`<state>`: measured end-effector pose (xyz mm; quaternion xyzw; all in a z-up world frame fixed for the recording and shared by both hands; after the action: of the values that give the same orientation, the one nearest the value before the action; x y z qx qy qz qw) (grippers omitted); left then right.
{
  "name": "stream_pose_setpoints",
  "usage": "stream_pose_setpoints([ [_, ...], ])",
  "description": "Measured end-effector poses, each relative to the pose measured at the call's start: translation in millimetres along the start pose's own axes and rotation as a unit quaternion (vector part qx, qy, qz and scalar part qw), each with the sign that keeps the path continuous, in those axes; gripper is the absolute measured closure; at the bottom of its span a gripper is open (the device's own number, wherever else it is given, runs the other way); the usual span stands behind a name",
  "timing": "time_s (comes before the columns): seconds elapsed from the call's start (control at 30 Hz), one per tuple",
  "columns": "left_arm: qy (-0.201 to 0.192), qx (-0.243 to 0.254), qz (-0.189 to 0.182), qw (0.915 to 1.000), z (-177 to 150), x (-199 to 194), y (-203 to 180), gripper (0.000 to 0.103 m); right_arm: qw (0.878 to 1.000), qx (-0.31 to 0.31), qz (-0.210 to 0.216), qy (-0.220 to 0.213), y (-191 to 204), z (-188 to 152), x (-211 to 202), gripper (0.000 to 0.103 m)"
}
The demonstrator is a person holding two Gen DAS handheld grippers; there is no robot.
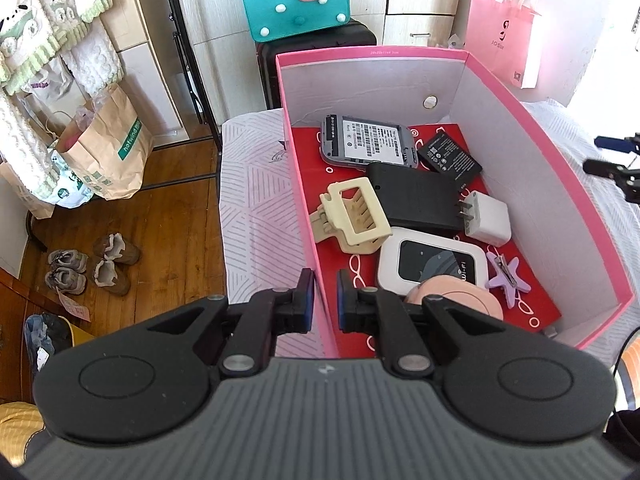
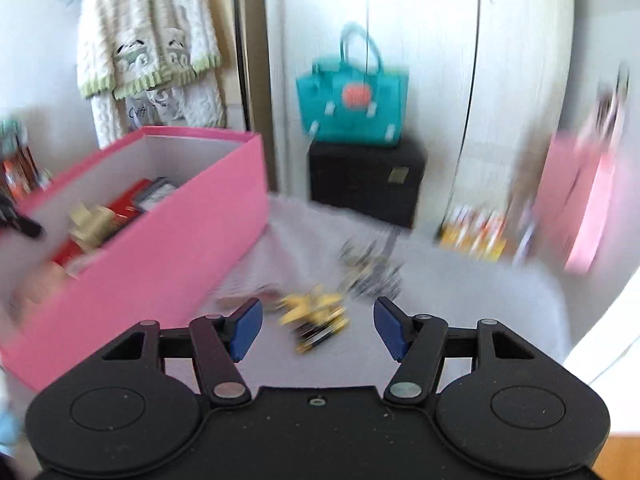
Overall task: Organize rigid objects
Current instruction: 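Grasp the yellow star keychain with the right gripper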
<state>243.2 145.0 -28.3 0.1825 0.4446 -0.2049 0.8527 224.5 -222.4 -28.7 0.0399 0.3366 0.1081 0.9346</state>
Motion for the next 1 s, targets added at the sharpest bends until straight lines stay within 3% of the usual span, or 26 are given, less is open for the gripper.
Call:
stream_pose_setpoints([
  [0.23,0.004,-0.001,-0.002,1.0000,-0.1,-0.3,0.3,0.094,0.998,-0.020,0.056,0.009,-1.3,-0.7,23.5,0.036],
  [0.4,0.004,-0.001,-0.003,1.0000,0.1,-0.3,0.6,0.094,0.995,-0.087,0.048,0.018,12.4,-13.0,41.8,0.036],
  [0.6,0.004,-0.002,-0.004,1.0000,0.4,-0.4,1.0,0.094,0.994,-0.086,0.064,0.034,2.4,-12.0,66.1,0.036],
  [0.7,0.003,-0.003,-0.005,1.0000,-0.1,-0.2,1.0,0.094,0.994,-0.054,0.085,0.050,-6.9,-12.1,77.5,0.036],
  [0.8,0.004,-0.003,-0.004,1.0000,0.0,-0.2,1.3,0.094,0.993,-0.036,0.099,0.055,-9.2,-16.2,80.4,0.046],
  [1.0,0.002,-0.001,-0.001,1.0000,-1.1,-0.3,0.6,0.094,0.994,-0.057,0.079,0.045,0.7,-21.5,75.9,0.047],
])
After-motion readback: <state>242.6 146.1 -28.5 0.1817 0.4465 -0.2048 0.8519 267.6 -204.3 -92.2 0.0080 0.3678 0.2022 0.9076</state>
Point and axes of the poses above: each gripper's, at about its wrist camera, not at the fingertips, and x roughly the way its jaws point, y to its left, z to its top, the point moved 3 cm from there along x, roughly the way its jaws point, and after that the axes turned 15 degrees about x, right-handed, at the moved point
